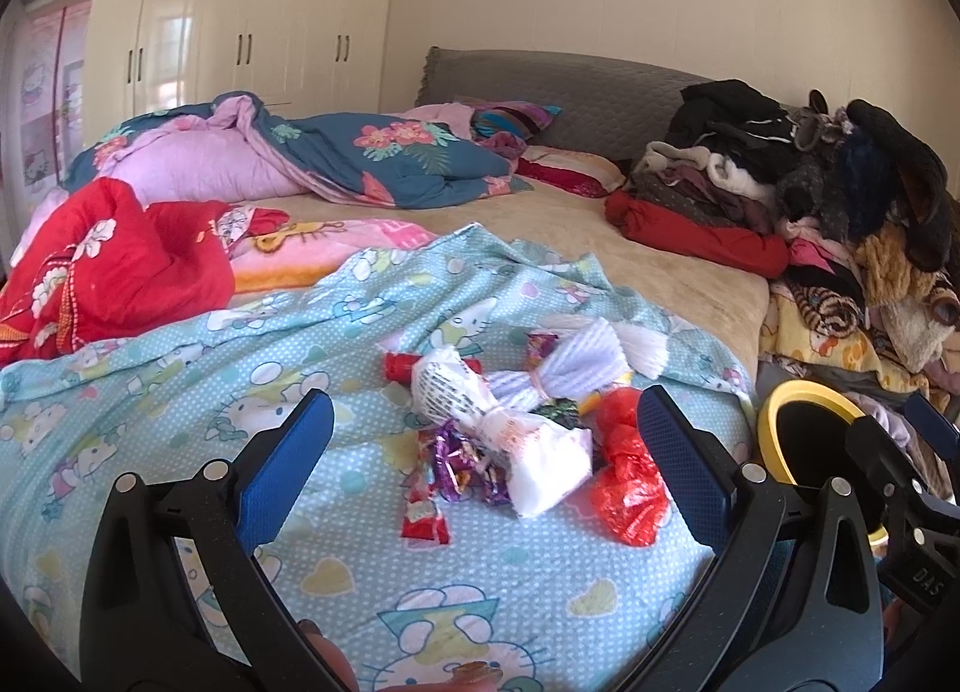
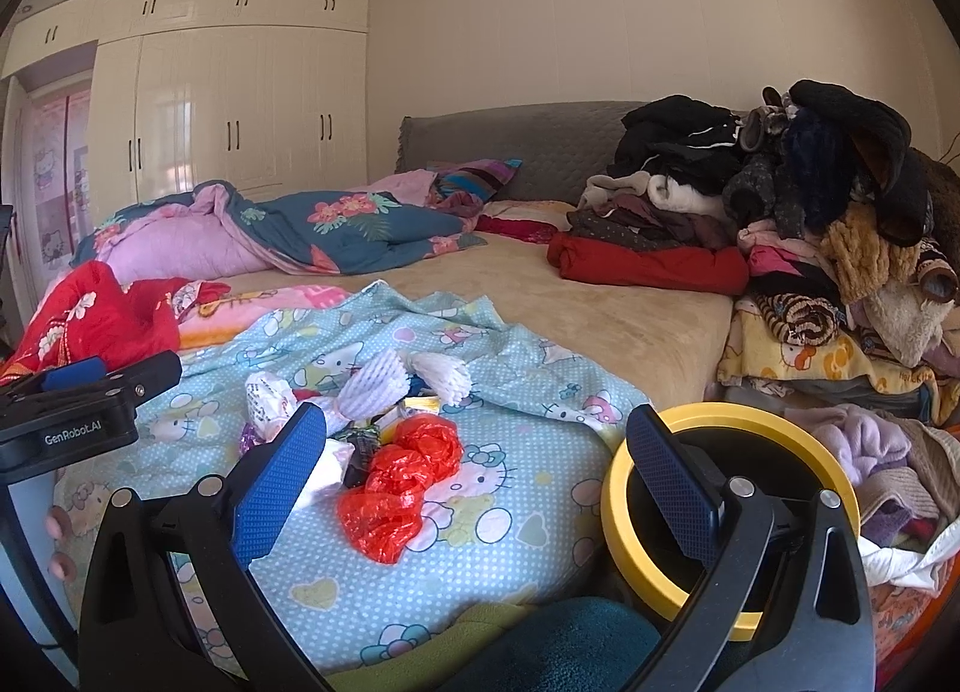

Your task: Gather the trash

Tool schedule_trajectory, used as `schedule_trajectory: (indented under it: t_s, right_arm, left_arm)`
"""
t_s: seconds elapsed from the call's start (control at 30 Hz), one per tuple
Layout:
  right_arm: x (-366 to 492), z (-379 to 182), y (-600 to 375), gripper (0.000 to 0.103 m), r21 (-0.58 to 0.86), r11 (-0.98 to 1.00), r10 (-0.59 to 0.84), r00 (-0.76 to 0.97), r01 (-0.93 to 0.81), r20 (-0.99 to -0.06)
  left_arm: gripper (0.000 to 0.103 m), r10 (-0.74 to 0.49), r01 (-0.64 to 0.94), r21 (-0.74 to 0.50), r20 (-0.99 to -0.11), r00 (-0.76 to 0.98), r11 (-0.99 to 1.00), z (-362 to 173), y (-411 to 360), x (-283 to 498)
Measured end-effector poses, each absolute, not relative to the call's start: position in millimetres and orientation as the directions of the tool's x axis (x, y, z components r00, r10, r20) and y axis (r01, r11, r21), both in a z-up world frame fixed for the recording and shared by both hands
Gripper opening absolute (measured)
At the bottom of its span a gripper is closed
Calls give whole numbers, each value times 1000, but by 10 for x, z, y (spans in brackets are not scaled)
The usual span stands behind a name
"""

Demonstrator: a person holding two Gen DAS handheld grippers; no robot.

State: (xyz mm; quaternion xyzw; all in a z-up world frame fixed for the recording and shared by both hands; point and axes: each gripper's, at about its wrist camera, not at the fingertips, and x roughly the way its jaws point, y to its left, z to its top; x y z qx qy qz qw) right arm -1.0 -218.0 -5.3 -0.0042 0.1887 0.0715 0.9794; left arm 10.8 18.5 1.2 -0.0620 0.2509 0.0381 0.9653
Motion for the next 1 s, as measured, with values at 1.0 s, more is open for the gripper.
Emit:
schedule_trajectory:
  t_s: [1.0]
  right_arm:
    - [1224, -254, -2252, 97, 38, 972, 217, 830, -231, -514]
  left_arm:
    - [93, -18, -84, -147, -584, 811, 986, -330, 273, 1031]
